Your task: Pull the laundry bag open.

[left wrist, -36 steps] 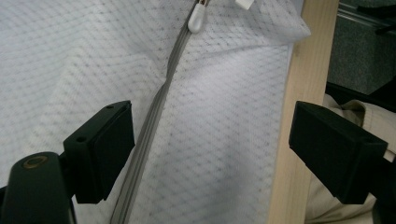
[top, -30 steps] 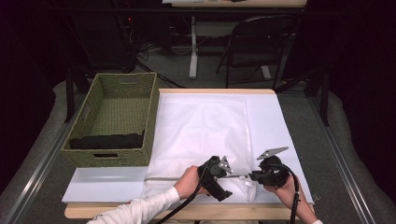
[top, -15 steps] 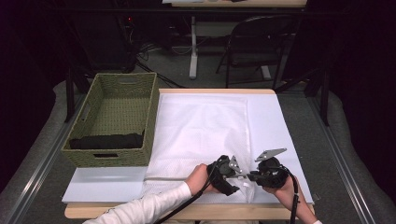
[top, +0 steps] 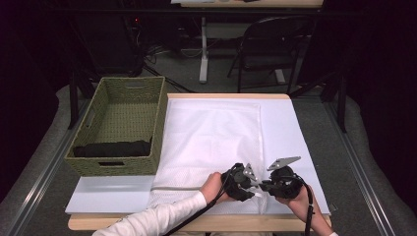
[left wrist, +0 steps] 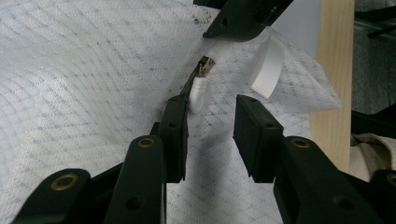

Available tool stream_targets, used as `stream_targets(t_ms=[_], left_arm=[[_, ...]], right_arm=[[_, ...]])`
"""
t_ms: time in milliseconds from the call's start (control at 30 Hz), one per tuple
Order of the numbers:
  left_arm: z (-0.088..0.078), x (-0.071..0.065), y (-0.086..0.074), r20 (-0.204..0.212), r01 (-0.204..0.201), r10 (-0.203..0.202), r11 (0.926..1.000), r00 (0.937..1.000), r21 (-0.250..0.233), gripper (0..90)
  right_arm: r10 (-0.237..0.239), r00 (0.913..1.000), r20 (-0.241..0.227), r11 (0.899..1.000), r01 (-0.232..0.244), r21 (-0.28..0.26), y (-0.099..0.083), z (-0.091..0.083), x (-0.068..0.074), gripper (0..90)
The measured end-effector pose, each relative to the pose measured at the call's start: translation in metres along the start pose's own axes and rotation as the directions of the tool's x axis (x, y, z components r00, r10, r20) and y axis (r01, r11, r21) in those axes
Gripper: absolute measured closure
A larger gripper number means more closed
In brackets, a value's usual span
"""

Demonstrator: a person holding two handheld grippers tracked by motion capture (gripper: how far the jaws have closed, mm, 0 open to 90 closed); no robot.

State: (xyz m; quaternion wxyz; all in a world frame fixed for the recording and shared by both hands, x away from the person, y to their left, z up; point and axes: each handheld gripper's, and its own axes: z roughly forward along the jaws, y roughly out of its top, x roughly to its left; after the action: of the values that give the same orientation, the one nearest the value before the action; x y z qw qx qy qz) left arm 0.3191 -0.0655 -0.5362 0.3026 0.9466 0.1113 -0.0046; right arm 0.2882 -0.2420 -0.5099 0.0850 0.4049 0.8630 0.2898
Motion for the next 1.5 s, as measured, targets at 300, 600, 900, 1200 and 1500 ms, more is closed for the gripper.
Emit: stream_targets(t_ms=[300,600,900,1200,1500], left_arm=[[0.006,0.003,0.002,-0.005,0.015,-0.015,0.9996,0.9999,-0.022,73.9],[0.010,0.001,-0.005,0.005,0.039,-0.039,0.9962,0.9992,-0.079,86.2],[0.010,0.001,-0.009,0.012,0.052,-0.051,0.9924,0.9986,-0.112,86.5],[0.007,0.000,-0.014,0.021,0.061,-0.059,0.9898,0.9981,-0.128,86.5],[0.009,0.001,-0.016,0.026,0.104,-0.102,0.9855,0.9945,-0.134,86.4]], right_arm=[[-0.029,0.9995,0.007,1.000,0.029,0.002,0.002,0.001,0.004,84.0],[-0.007,0.9999,0.008,1.000,0.007,0.008,0.000,0.000,0.003,83.9],[0.001,1.0000,-0.006,1.000,0.000,0.012,-0.002,0.002,0.002,76.6],[0.015,0.9997,-0.020,1.000,-0.015,0.012,0.000,0.008,0.004,81.2],[0.004,0.9999,-0.017,1.000,-0.004,0.010,-0.001,0.007,0.004,83.9]])
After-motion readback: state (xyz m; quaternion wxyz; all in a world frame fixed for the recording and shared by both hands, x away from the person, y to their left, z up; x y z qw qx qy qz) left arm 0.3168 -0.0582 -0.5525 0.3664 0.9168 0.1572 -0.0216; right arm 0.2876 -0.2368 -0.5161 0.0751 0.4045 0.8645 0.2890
